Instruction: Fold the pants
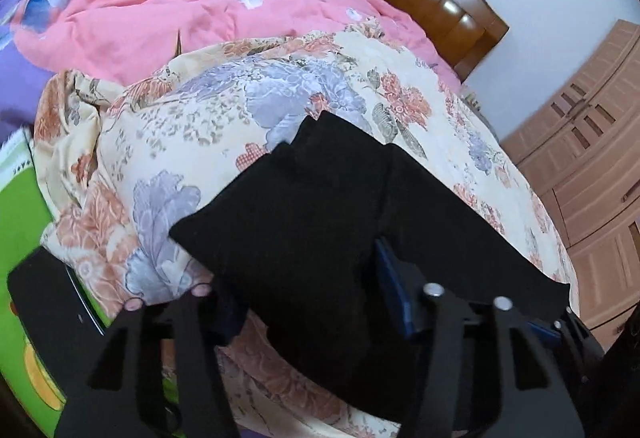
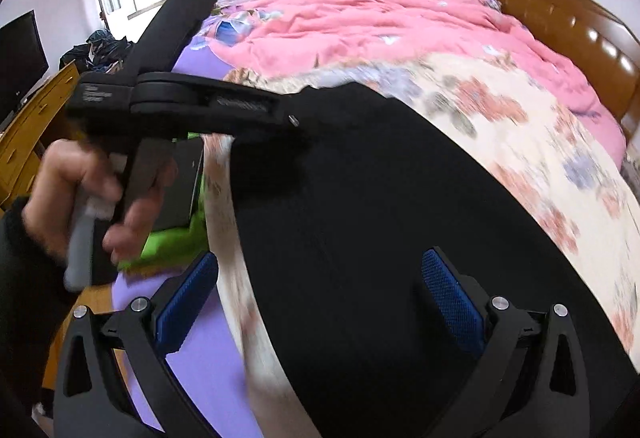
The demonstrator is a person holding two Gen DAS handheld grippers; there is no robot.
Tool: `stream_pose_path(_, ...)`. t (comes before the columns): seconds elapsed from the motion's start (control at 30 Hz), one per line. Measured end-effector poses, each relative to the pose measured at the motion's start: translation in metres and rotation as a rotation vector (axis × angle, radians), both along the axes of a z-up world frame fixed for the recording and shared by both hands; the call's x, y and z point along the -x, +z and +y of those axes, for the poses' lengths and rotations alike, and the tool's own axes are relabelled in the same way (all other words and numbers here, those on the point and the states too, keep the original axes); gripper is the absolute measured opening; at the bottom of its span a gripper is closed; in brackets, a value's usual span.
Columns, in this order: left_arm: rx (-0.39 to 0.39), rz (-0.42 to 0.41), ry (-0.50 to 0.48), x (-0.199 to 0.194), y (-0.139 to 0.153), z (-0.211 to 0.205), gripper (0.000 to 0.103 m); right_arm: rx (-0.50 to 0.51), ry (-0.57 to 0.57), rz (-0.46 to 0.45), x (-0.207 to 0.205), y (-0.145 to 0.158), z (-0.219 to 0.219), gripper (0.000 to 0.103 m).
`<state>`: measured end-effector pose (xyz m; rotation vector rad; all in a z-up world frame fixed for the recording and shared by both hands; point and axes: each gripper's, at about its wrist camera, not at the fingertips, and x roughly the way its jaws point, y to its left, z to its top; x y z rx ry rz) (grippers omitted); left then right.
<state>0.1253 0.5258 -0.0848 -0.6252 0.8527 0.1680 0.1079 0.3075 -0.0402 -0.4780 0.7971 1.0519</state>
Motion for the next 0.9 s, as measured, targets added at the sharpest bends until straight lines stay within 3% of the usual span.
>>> stream_pose_path(0.1, 0.005, 0.037, -0.026, -0.005, 0.003, 0.003, 0.048, 0.022, 0.024, -0.03, 0.004, -0.01, 0.022, 0.098)
stream_pose_path(0.2, 0.097, 0.062, -0.036, -0.007, 0.004, 0.014, 0.048, 0.065, 0.031, -0.073, 0.008, -0.023, 0.04, 0.092)
stream_pose_path(0.23, 0.118, 0.06, -0.039, -0.007, 0.005, 0.017, 0.049, 0.074, 0.028, -0.088, 0.008, -0.027, 0.041, 0.087)
stream_pose_path(0.27, 0.135, 0.053, -0.044, -0.006, 0.007, 0.019, 0.051, 0.105, -0.001, -0.132, 0.006, -0.033, 0.044, 0.076)
stream_pose_path(0.3, 0.146, 0.041, -0.045, -0.004, 0.01, 0.02, 0.059, 0.103, -0.015, -0.141, 0.004, -0.035, 0.044, 0.069)
stream_pose_path(0.33, 0.155, 0.018, -0.043, 0.0, 0.013, 0.023, 0.073, 0.06, -0.032, -0.117, -0.001, -0.034, 0.039, 0.064)
stream_pose_path(0.4, 0.123, -0.009, 0.004, 0.013, 0.018, 0.028, 0.088, -0.011, -0.062, -0.068, -0.009, -0.027, 0.029, 0.05)
stream_pose_path(0.47, 0.101, -0.016, 0.034, 0.024, 0.019, 0.03, 0.093, -0.067, -0.067, -0.037, -0.011, -0.02, 0.023, 0.033)
stream_pose_path(0.57, 0.123, -0.031, 0.032, 0.036, 0.017, 0.027, 0.093, -0.122, -0.082, -0.042, -0.011, -0.012, 0.015, 0.029)
stream_pose_path(0.67, 0.175, -0.063, -0.014, 0.039, 0.015, 0.015, 0.093, -0.164, -0.105, 0.035, -0.022, -0.011, 0.008, 0.029)
stream_pose_path(0.87, 0.248, -0.079, -0.066, 0.005, 0.006, -0.001, 0.091, -0.173, -0.077, 0.052, -0.011, -0.01, 0.006, 0.029)
stream_pose_path(0.9, 0.258, -0.08, -0.066, 0.001, 0.002, -0.002, 0.084, -0.17, -0.071, 0.07, -0.012, -0.009, 0.004, 0.031)
